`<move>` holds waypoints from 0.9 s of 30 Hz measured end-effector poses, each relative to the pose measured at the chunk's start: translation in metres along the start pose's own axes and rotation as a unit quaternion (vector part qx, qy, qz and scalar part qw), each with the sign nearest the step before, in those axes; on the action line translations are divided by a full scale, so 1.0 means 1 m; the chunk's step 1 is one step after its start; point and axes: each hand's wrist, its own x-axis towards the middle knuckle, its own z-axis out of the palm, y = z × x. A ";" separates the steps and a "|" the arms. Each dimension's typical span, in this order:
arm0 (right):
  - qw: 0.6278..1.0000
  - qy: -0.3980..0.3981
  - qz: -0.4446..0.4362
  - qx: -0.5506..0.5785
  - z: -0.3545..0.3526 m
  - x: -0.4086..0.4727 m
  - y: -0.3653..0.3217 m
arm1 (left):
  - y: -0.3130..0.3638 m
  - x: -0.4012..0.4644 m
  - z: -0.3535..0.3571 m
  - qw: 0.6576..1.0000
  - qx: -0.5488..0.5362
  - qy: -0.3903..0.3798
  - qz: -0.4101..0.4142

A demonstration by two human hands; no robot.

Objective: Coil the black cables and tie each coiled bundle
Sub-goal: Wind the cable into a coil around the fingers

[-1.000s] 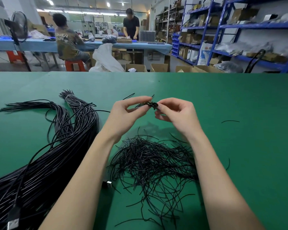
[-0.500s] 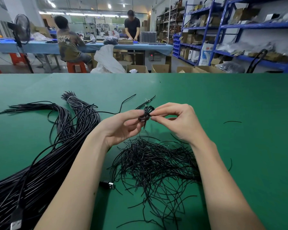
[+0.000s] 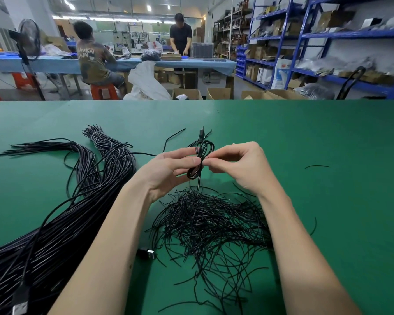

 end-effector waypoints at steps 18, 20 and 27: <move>0.983 0.091 -0.111 -0.117 0.022 -0.001 0.017 | -0.001 0.007 -0.002 0.994 -0.073 0.069 0.042; 0.979 0.091 -0.136 -0.123 0.024 -0.002 0.017 | -0.001 0.006 -0.003 0.995 -0.074 0.056 0.038; 0.951 0.002 0.161 0.264 0.031 0.001 -0.001 | 0.000 0.004 0.000 0.992 0.001 0.049 0.117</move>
